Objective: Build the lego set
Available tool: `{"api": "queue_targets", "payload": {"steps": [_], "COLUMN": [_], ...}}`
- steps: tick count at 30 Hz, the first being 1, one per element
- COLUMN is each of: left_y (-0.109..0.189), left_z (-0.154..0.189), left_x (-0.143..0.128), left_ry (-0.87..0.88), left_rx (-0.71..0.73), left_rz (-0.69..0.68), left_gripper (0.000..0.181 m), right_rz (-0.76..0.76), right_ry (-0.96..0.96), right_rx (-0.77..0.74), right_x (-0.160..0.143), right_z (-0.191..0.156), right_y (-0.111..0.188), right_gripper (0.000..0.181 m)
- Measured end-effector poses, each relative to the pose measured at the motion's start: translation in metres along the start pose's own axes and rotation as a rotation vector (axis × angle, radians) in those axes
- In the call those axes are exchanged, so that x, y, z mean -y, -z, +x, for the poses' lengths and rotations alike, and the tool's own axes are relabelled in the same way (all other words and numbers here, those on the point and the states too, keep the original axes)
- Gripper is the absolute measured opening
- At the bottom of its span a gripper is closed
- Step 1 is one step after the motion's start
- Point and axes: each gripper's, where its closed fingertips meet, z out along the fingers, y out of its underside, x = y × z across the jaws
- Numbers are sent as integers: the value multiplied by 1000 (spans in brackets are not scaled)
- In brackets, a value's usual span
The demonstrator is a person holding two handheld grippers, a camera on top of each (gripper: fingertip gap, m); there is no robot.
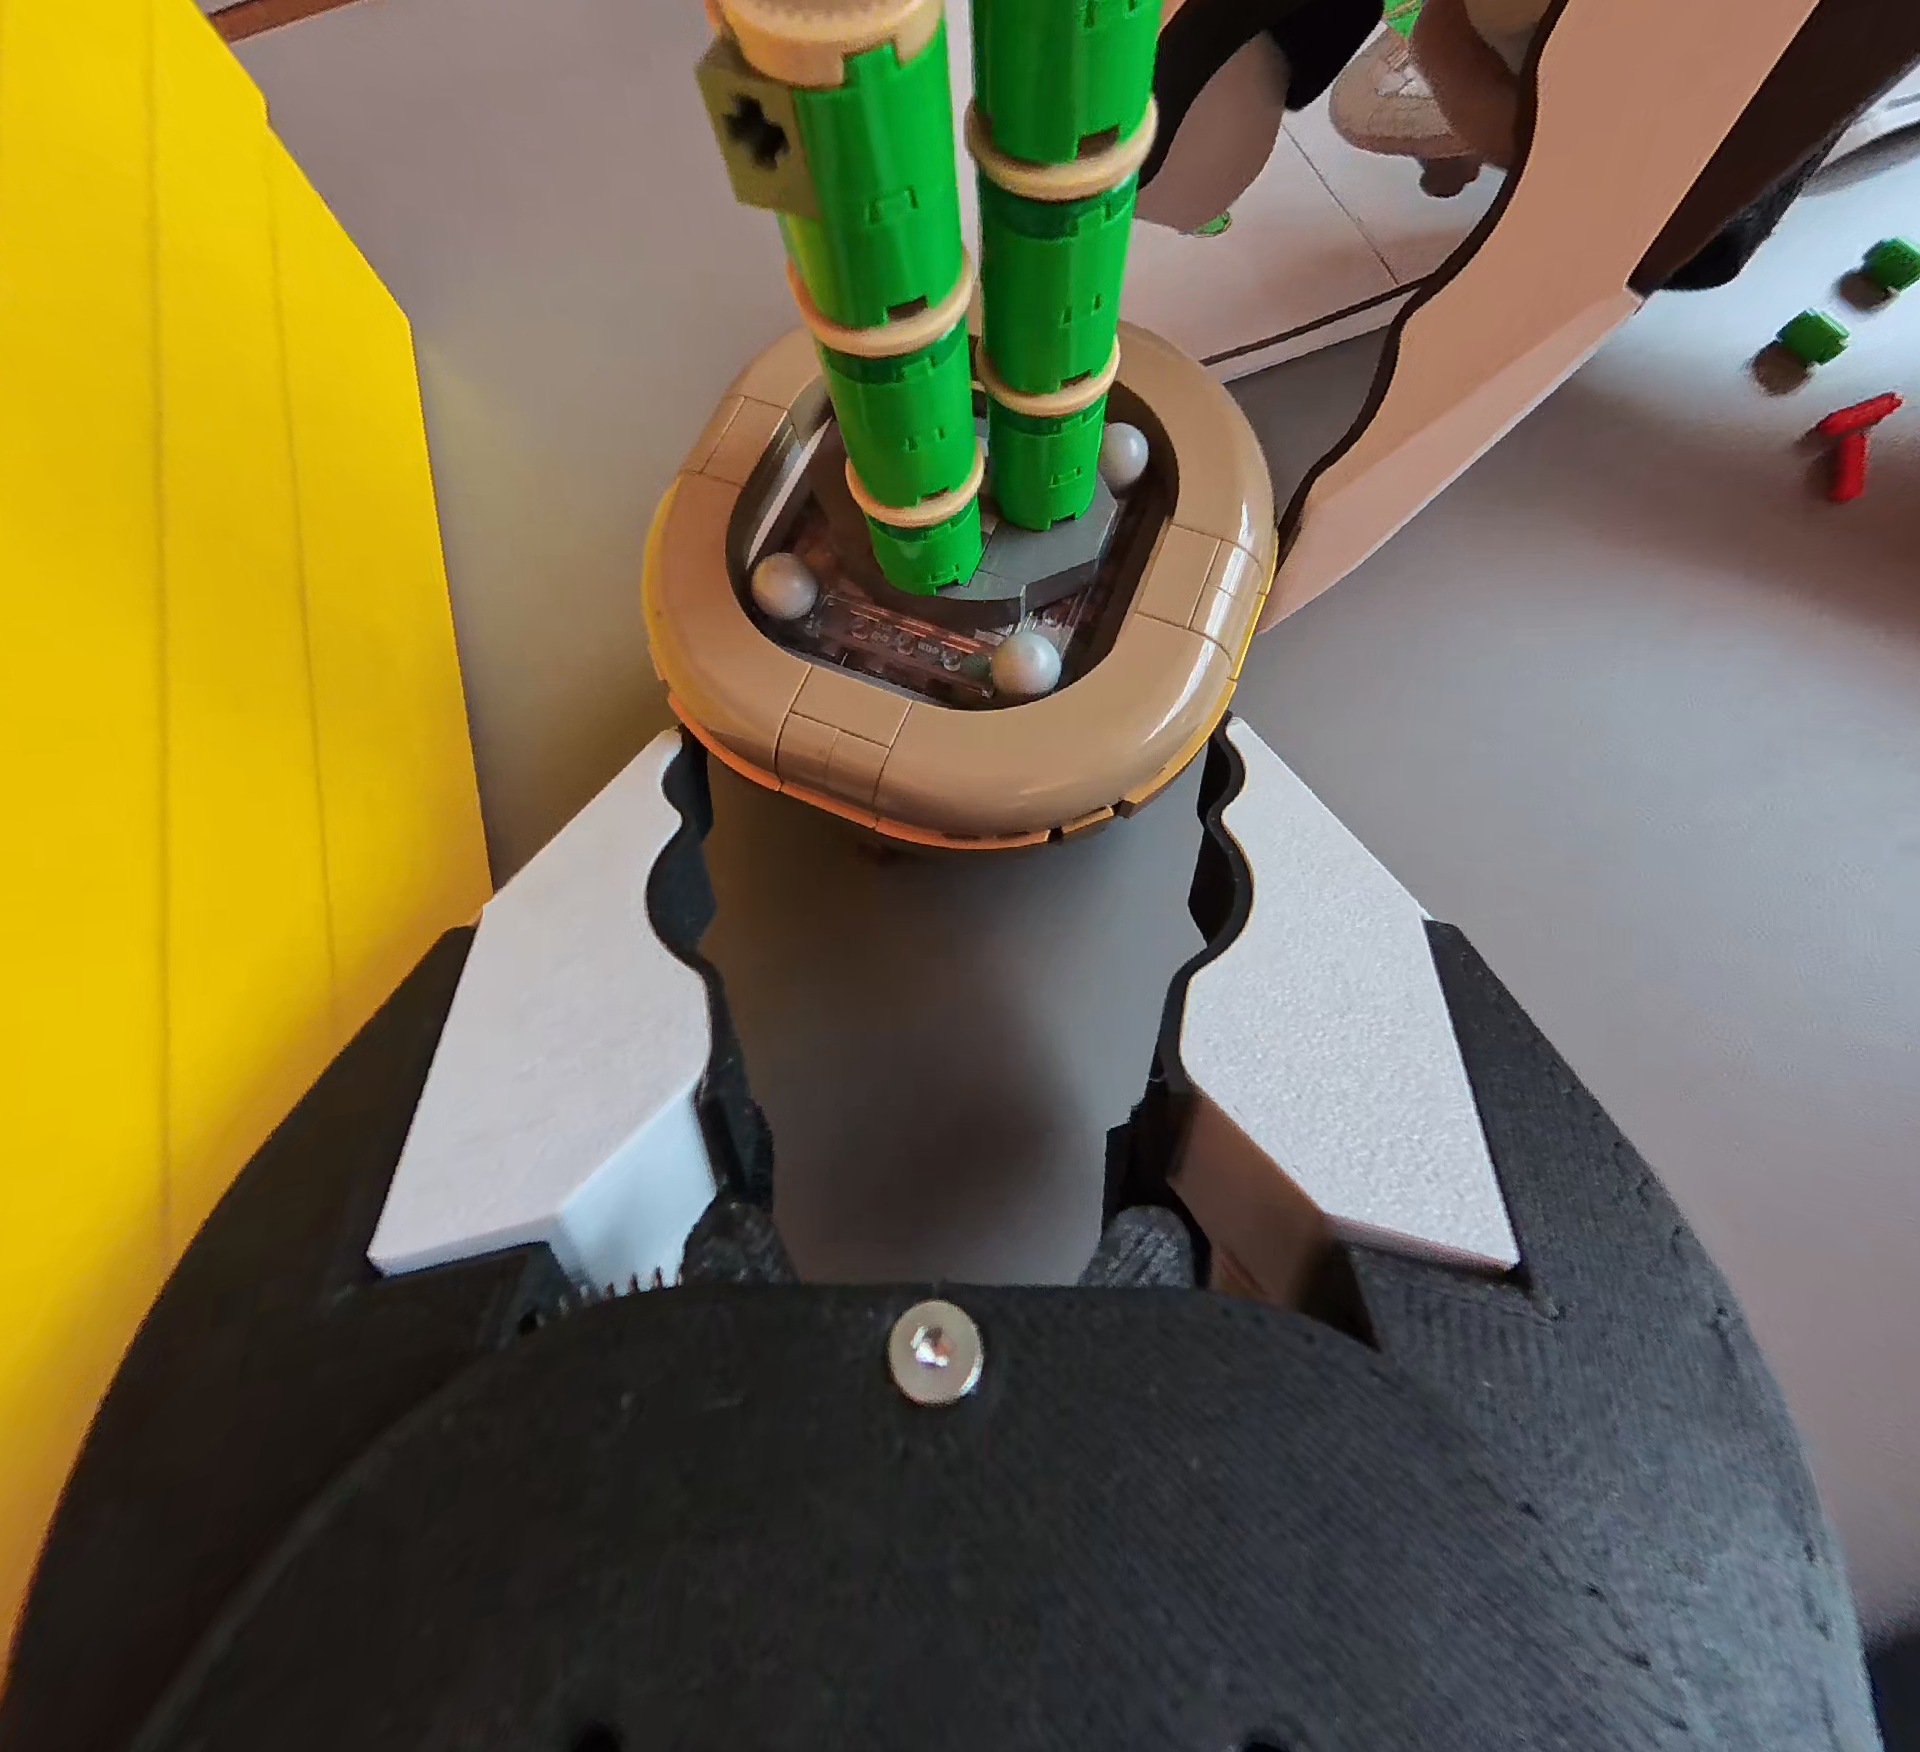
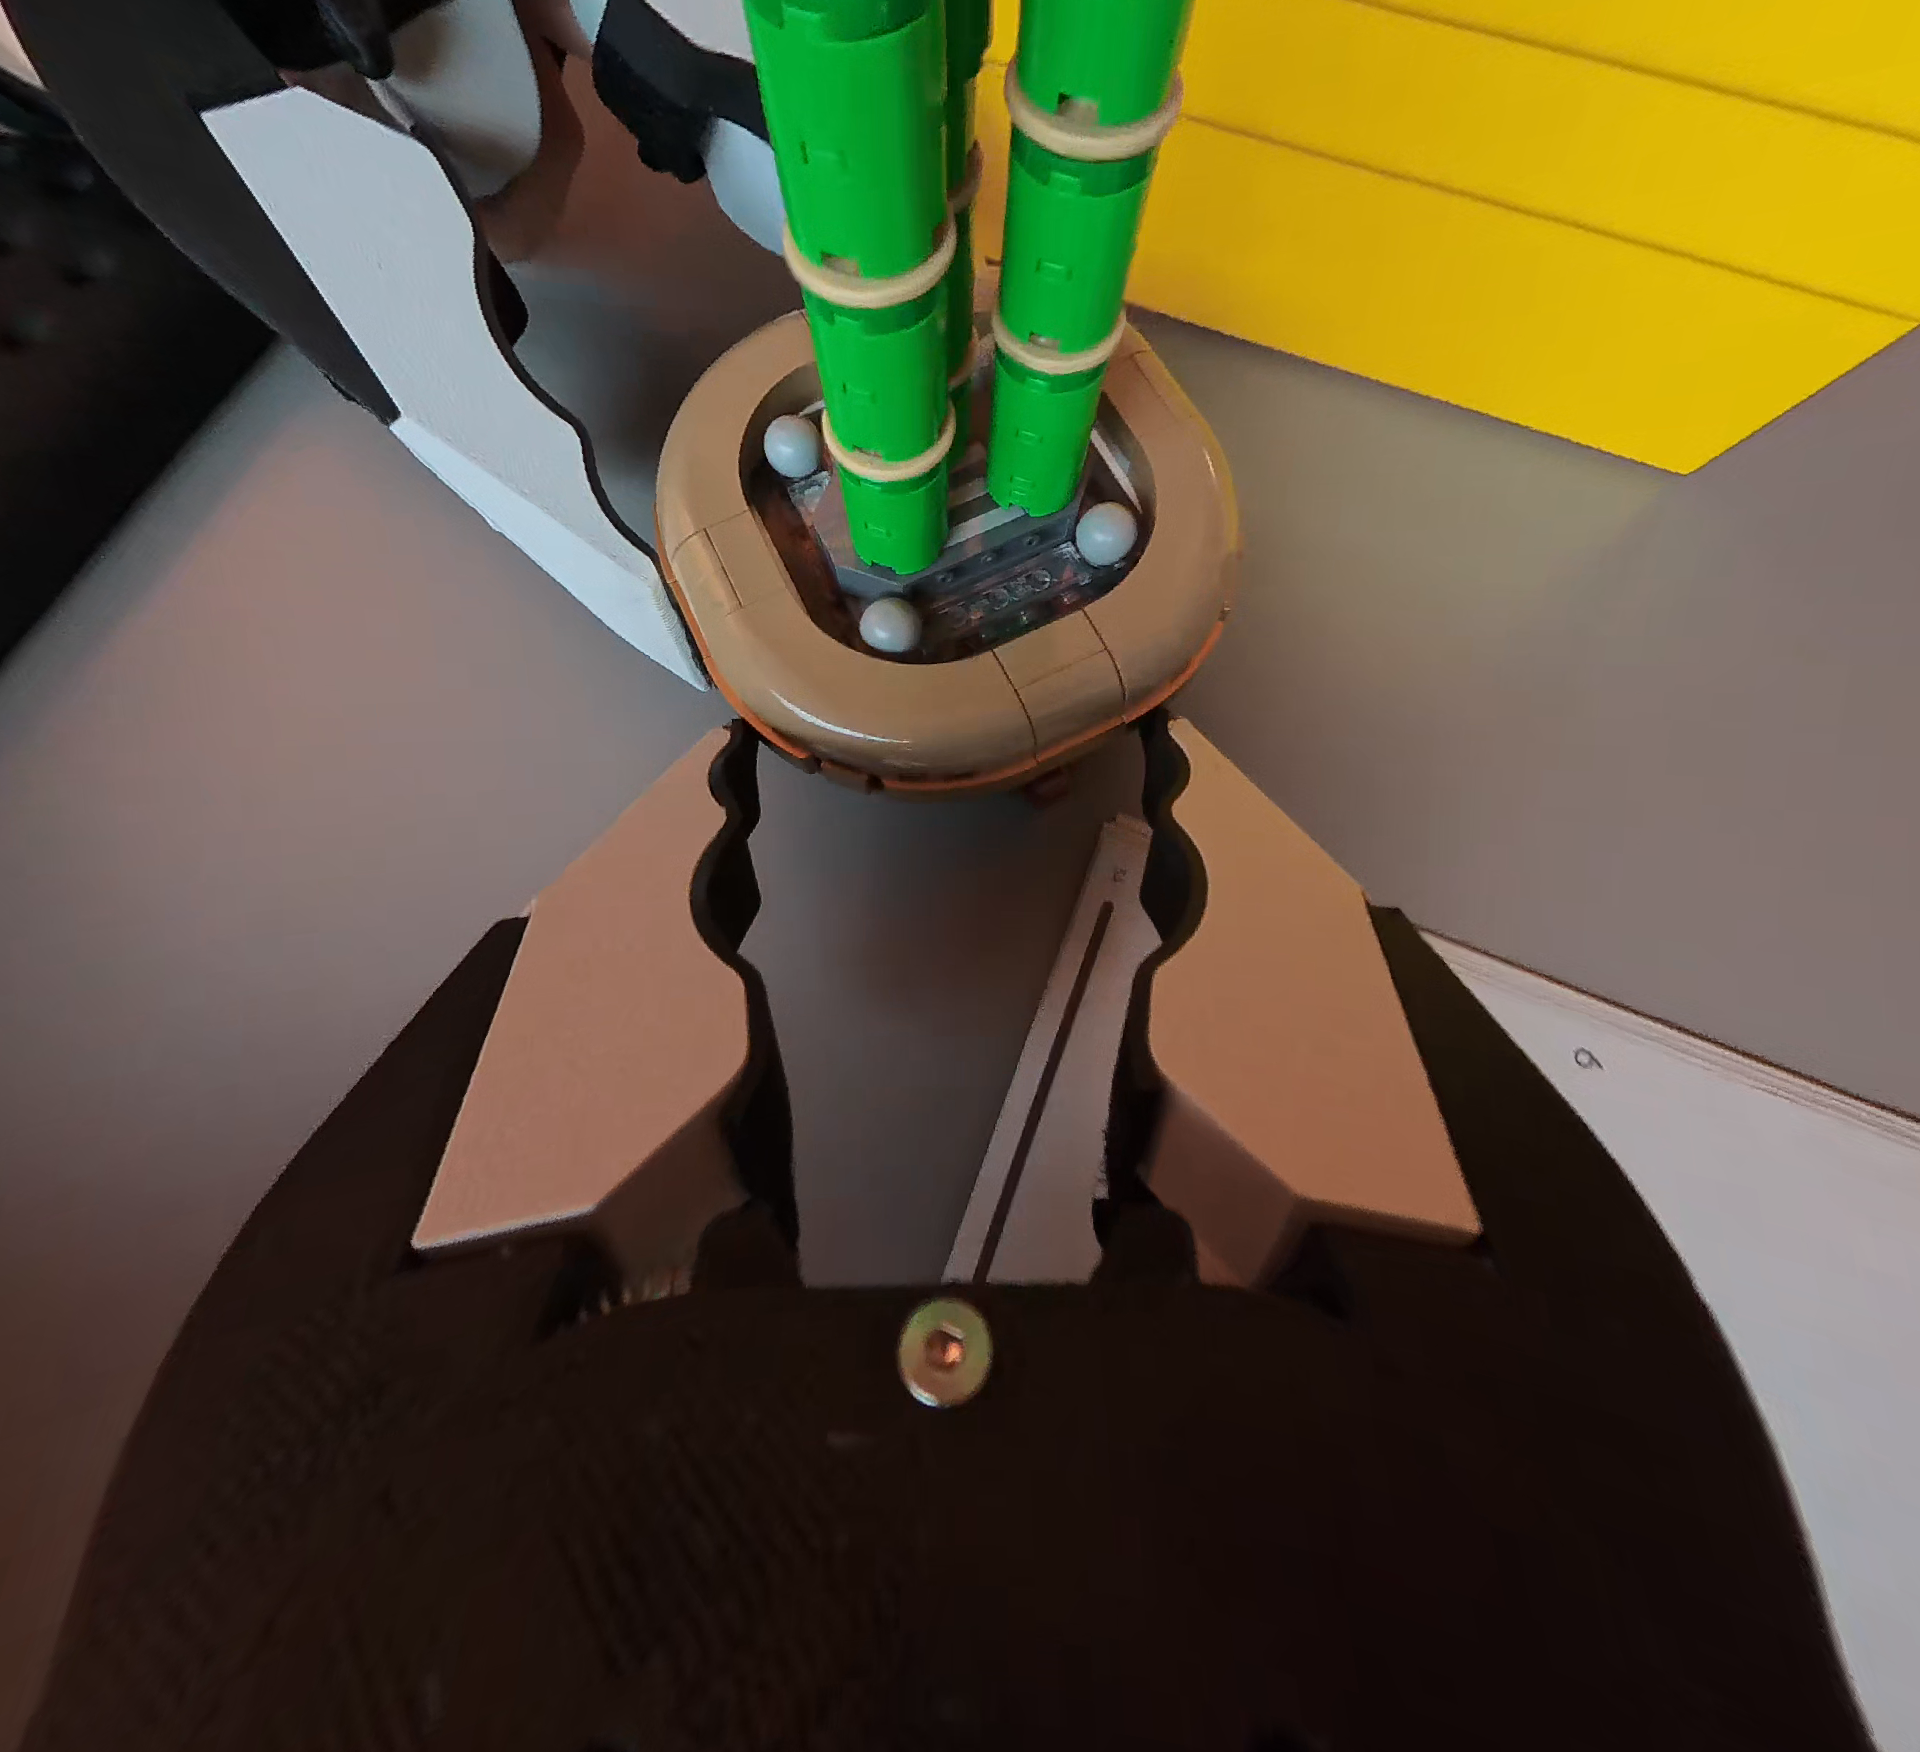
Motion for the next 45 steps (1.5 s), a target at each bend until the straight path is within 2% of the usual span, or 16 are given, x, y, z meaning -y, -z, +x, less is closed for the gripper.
{"api": "queue_targets", "payload": {"steps": [6,12,18,28,34,39,45], "left_y": [-9,-22,-54,-113,-136,-148,-152], "left_z": [0,-9,-24,-52,-73,-87,-92], "left_x": [23,49,72,89,103,112,111], "left_ry": [-82,-81,-46,-29,30,62,132], "left_rx": [29,13,-3,55,98,151,144], "left_rz": [-1,11,3,-55,-52,-37,-18], "left_gripper": [94,94,94,93,94,94,94], "right_rz": [-19,-13,-72,-158,-164,-148,-130], "right_ry": [1,5,10,-8,-11,-36,-48], "right_rx": [-53,-84,-87,-48,-34,-23,-22], "right_x": [-4,0,-7,-36,-39,-41,-38], "right_z": [14,38,78,143,178,198,205], "right_y": [18,36,49,46,46,46,43], "right_gripper": [73,74,74,73,69,62,60]}}
